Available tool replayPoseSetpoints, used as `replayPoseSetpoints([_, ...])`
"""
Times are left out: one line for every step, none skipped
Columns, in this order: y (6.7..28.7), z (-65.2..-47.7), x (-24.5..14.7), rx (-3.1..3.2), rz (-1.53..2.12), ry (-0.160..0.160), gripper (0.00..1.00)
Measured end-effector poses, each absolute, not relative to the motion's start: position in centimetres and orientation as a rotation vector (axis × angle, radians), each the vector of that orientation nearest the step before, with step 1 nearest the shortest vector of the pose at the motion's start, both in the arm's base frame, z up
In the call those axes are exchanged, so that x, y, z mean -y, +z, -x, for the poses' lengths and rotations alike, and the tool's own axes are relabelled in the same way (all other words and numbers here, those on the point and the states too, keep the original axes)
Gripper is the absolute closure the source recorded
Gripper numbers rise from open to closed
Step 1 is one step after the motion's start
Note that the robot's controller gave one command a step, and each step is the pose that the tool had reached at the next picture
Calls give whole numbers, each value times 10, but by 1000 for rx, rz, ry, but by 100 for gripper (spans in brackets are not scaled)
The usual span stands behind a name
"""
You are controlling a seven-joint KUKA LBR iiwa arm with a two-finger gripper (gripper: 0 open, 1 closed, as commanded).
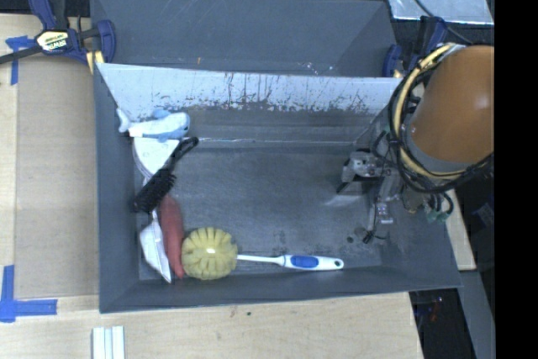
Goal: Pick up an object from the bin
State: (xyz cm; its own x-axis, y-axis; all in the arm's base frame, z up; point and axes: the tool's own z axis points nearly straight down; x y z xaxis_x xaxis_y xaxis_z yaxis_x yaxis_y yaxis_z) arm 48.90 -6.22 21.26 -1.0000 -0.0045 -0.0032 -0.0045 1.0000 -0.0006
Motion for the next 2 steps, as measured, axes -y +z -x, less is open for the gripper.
replayPoseSetpoints([206, -489, 57, -3135, 33, -4, 0])
replayPoseSetpoints([197, -489, 77, -3099, 459, -5, 0])
